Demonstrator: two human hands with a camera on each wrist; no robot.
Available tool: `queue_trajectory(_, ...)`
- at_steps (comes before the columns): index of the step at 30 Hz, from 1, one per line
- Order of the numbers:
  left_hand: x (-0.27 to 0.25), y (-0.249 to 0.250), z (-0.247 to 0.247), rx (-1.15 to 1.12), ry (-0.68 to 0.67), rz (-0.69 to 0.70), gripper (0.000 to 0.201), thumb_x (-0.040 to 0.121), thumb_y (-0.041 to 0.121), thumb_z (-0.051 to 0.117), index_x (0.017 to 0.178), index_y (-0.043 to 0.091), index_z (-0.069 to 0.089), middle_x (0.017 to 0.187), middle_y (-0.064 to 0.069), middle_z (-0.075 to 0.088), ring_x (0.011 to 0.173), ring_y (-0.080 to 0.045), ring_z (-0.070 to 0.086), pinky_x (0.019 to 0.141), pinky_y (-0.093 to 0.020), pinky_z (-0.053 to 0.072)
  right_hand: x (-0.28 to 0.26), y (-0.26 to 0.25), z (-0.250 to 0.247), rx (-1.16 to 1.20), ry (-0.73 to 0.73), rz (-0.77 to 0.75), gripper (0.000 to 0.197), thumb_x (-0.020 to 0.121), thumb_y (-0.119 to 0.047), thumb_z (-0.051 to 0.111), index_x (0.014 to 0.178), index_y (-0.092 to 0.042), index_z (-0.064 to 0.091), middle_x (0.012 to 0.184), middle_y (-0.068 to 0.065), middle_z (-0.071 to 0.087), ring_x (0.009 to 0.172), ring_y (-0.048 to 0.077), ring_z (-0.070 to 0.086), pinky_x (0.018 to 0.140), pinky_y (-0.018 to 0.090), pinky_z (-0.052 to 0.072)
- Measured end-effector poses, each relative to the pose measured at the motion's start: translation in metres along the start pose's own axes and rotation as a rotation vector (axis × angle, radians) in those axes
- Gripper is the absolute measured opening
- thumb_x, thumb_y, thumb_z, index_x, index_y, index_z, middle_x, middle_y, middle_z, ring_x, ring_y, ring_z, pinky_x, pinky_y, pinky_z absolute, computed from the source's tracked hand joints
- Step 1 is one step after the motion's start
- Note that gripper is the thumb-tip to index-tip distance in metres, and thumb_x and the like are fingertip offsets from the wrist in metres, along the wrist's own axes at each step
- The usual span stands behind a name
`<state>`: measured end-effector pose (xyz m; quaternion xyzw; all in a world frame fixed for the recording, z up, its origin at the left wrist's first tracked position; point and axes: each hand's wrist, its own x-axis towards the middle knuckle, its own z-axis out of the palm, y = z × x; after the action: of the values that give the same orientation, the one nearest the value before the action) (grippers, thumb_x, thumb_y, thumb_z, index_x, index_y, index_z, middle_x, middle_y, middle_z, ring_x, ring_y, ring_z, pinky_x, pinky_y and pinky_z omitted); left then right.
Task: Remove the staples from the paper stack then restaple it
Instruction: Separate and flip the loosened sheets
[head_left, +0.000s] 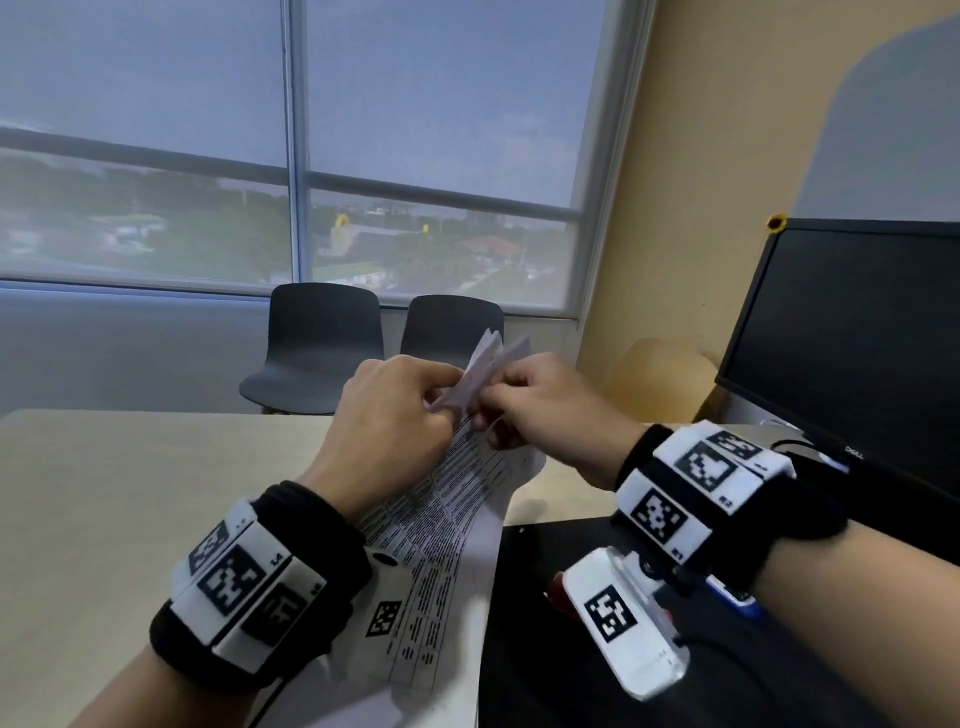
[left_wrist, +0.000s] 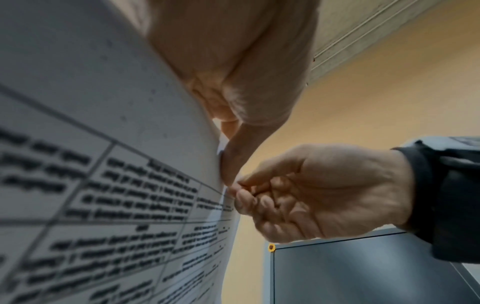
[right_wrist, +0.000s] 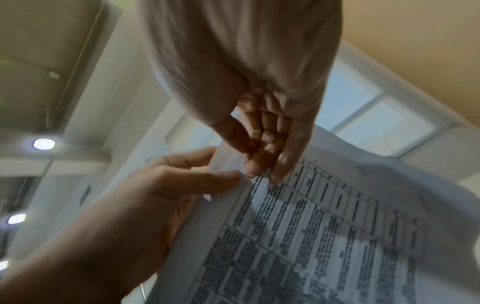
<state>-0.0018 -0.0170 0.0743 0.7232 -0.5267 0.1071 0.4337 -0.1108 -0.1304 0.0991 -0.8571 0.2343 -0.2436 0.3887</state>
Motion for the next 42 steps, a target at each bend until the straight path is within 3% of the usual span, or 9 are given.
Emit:
queue_trajectory(4,-0.001,0.001,-0.002,0.013,0.005,0.025,0.021,0.084,0.020,0.065,0.095,0.032,0.078,0.071,0.004,0.073,0.066,-0.020,0.063,0.064,-0.034,0.052,0.000,-0.012,-0.008,0.549,-0.159,0.347,0.024,0.096,-0.008,0.052,0.075,-0.005,0.062,0.063,0.005,0.060,0.044,0.009,0.055,0.055,0.025,0.058)
queue_trajectory(9,-0.001,0.003,-0.002,0.003,-0.027,0.033,0.027,0.085,0.022,0.068,0.102,0.042,0.077,0.060,0.013,0.067,0.059,-0.009,0.057,0.061,-0.028,0.045,0.001,-0.008,-0.004,0.579,-0.050,0.355,0.023,0.087,-0.007,0.058,0.064,-0.008,0.060,0.053,0.002,0.053,0.040,0.009,0.046,0.048,0.022,0.053)
queue_trajectory(13,-0.004,0.008,0.000,0.037,-0.019,0.074,0.026,0.085,0.017,0.063,0.097,0.034,0.079,0.058,0.001,0.064,0.062,-0.021,0.059,0.059,-0.033,0.046,0.004,0.002,0.000,-0.215,0.220,-0.148,0.037,0.080,-0.028,0.062,0.046,-0.019,0.051,0.054,0.001,0.054,0.057,0.025,0.057,0.058,0.034,0.046)
queue_trajectory(18,-0.006,0.011,0.004,0.190,0.007,0.126,0.024,0.067,0.015,0.050,0.076,0.015,0.072,0.064,-0.008,0.067,0.068,-0.033,0.058,0.061,-0.039,0.046,-0.005,0.003,0.013,-1.043,0.322,-0.638,0.012,0.085,-0.014,0.063,0.088,-0.003,0.067,0.071,0.011,0.065,0.063,0.033,0.064,0.051,0.031,0.036)
queue_trajectory(25,-0.009,0.019,-0.003,0.275,0.011,0.092,0.015,0.079,0.015,0.059,0.080,0.010,0.073,0.067,-0.007,0.068,0.066,-0.028,0.061,0.061,-0.039,0.052,0.004,-0.004,-0.054,-1.056,0.358,-0.389,0.023,0.090,-0.022,0.051,0.072,-0.010,0.058,0.069,0.006,0.056,0.064,0.028,0.050,0.059,0.032,0.032)
queue_trajectory(29,-0.004,0.014,-0.008,0.201,0.083,-0.071,0.023,0.084,0.011,0.060,0.096,0.019,0.079,0.072,0.002,0.069,0.071,-0.024,0.061,0.064,-0.029,0.041,-0.019,0.012,-0.054,-0.780,0.062,-0.381,0.019,0.087,-0.024,0.061,0.075,-0.013,0.072,0.071,-0.002,0.068,0.067,0.014,0.060,0.064,0.030,0.048)
queue_trajectory(33,0.000,-0.001,-0.021,0.035,0.123,-0.188,0.032,0.079,0.013,0.063,0.104,0.025,0.078,0.081,-0.001,0.073,0.081,-0.028,0.067,0.073,-0.037,0.055,-0.030,0.049,-0.028,-0.843,-0.258,-0.277,0.011,0.082,-0.018,0.068,0.071,-0.017,0.068,0.067,-0.007,0.066,0.064,0.013,0.059,0.062,0.027,0.048)
queue_trajectory(39,0.004,-0.011,-0.057,-0.262,0.270,-0.158,0.028,0.080,0.006,0.066,0.099,0.025,0.075,0.083,-0.006,0.074,0.059,-0.010,0.062,0.060,-0.024,0.051,-0.029,0.105,0.020,-1.008,-0.441,-0.189,0.021,0.086,-0.017,0.057,0.097,-0.016,0.075,0.093,0.010,0.072,0.085,0.032,0.067,0.077,0.040,0.056)
queue_trajectory(42,0.004,-0.018,-0.077,-0.339,0.330,-0.115,0.026,0.081,0.009,0.069,0.099,0.026,0.074,0.092,-0.008,0.075,0.067,-0.011,0.067,0.069,-0.033,0.059,-0.026,0.112,0.023,-0.947,-0.446,-0.188,0.022,0.089,-0.021,0.059,0.103,-0.022,0.076,0.103,0.006,0.074,0.093,0.027,0.068,0.084,0.038,0.055)
